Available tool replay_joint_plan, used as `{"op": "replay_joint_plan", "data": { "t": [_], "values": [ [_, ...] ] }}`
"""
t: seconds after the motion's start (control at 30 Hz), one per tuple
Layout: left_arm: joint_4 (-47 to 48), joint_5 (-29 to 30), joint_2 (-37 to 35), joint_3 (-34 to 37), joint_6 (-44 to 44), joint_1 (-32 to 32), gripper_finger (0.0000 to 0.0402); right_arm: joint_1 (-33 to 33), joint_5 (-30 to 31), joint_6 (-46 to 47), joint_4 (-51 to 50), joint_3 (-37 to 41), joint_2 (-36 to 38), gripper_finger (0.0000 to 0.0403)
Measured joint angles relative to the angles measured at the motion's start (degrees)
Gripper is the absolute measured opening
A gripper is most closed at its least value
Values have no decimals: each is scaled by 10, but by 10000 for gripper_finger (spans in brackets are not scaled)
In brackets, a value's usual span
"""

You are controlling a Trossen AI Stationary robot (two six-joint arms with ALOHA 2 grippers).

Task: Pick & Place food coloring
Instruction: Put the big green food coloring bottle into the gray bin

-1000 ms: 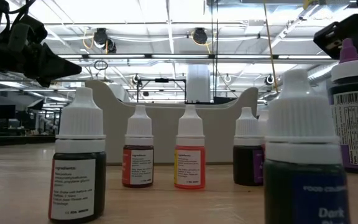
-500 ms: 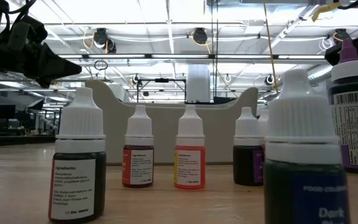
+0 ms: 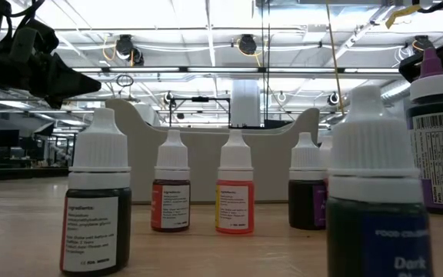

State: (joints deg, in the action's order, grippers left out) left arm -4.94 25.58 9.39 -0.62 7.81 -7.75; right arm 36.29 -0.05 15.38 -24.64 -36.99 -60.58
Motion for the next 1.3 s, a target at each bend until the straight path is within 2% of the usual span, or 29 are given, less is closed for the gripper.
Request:
{"op": "replay_joint_plan", "data": {
  "t": [0.43,0.6,0.9,1.1,1.3],
  "values": [
    [0,0,0,0,0,0,6,6,0,-2,0,0,0,108],
    [0,0,0,0,2,0,6,9,3,-4,0,0,0,108],
    [0,0,0,0,2,0,6,1,61,-25,-25,-2,31,108],
    [0,0,0,0,2,0,6,-31,97,-11,-135,-69,61,108],
    [0,0,0,0,2,0,6,-87,118,-30,-193,-202,37,109]
  ]
}}
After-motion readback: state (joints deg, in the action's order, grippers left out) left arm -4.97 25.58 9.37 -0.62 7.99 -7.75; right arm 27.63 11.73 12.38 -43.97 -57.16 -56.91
